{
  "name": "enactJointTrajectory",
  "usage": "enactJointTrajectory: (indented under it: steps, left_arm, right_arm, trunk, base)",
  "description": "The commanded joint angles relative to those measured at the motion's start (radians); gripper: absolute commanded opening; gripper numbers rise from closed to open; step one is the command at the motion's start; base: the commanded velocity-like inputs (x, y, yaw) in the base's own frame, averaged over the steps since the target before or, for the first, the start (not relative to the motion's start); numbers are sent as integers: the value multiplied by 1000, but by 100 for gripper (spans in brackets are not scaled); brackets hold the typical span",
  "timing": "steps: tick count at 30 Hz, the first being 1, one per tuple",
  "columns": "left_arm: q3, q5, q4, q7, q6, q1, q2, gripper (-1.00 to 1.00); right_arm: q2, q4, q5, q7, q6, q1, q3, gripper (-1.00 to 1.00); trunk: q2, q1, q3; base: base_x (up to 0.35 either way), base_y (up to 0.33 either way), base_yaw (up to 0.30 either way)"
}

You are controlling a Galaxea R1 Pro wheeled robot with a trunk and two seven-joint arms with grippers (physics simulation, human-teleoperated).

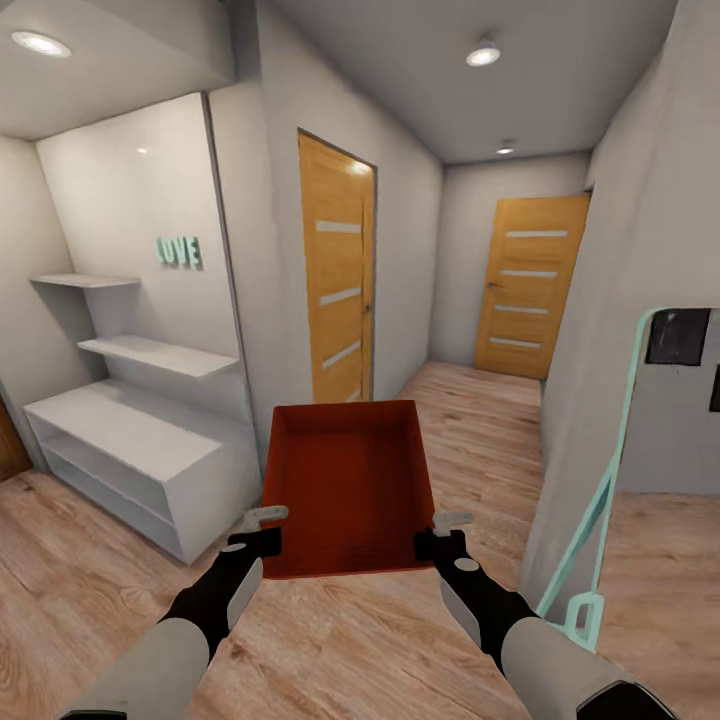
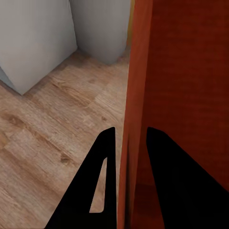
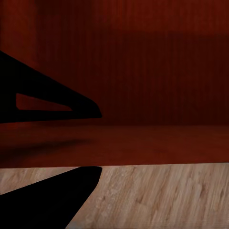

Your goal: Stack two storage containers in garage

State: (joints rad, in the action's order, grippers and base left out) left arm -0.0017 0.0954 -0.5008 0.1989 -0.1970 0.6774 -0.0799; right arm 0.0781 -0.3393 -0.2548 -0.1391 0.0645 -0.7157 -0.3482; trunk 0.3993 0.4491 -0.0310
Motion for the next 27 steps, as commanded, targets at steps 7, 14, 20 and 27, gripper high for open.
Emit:
enactJointTrajectory:
  steps: [7,14,20,27]
  left_arm:
    - [17,-14,-5,10,-7,1,2,-100]
    - [17,-14,-5,10,-7,1,2,-100]
    - [17,-14,-5,10,-7,1,2,-100]
    - [17,-14,-5,10,-7,1,2,-100]
  right_arm:
    - [-1,45,-14,-7,6,-1,-2,-100]
    - [-1,45,-14,-7,5,-1,-2,-100]
    - [-1,45,-14,-7,6,-1,-2,-100]
    - [-1,45,-14,-7,7,-1,-3,-100]
  trunk:
    - [1,1,0]
    - [1,1,0]
    - [1,1,0]
    - [1,1,0]
  base:
    - [304,71,-15]
    - [313,96,-1]
    - [313,102,0]
    - [313,102,0]
